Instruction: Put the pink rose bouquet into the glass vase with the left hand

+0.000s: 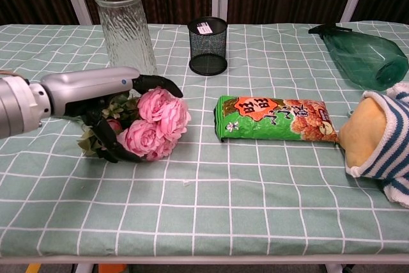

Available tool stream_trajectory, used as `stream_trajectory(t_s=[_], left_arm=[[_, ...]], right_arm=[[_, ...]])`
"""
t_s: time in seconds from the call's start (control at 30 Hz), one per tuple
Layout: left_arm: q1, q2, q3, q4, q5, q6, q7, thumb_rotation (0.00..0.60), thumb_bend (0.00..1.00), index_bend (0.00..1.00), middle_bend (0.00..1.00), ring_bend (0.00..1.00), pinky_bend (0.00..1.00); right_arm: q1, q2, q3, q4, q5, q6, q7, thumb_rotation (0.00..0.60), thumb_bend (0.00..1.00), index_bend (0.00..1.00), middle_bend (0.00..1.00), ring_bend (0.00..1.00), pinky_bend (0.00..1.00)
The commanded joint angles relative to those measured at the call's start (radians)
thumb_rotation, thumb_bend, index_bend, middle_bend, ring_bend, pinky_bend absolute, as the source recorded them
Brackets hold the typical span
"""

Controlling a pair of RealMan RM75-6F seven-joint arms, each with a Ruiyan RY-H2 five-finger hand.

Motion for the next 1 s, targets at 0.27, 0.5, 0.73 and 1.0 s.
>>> stream_trajectory(t_s=[0.27, 0.5, 0.73, 1.0], left_arm=[[-0.048, -0.036, -0.010, 0.035, -0.051, -0.025, 0.012, 0.600, 0.00, 0.14, 0.05, 0.04, 0.13], [-0.076, -0.059, -0.001, 0.064, -0.088, -0.033, 0.046, 0.600, 0.00, 0.14, 0.05, 0.04, 0.18], [-0.078, -0.088, 0.015, 0.084, -0.103, 0.024, 0.115, 0.600, 0.03, 0.14, 0.11, 0.16, 0.36], [-0.068, -0.104, 0.023, 0.086, -0.090, 0.082, 0.147, 0.600, 0.13, 0.30, 0.29, 0.34, 0.55]], right_arm=[[0.000, -0.006, 0.001, 0.020, 0.007, -0.007, 0.019, 0.600, 0.15, 0.00, 0.00, 0.00, 0.00], [-0.004, -0.002, 0.001, 0.027, 0.012, -0.009, 0.033, 0.600, 0.15, 0.00, 0.00, 0.00, 0.00], [-0.003, -0.002, 0.000, 0.029, 0.011, -0.013, 0.038, 0.600, 0.15, 0.00, 0.00, 0.00, 0.00], [-0.002, 0.000, -0.003, 0.021, 0.014, -0.022, 0.028, 0.600, 0.15, 0.00, 0.00, 0.00, 0.00]])
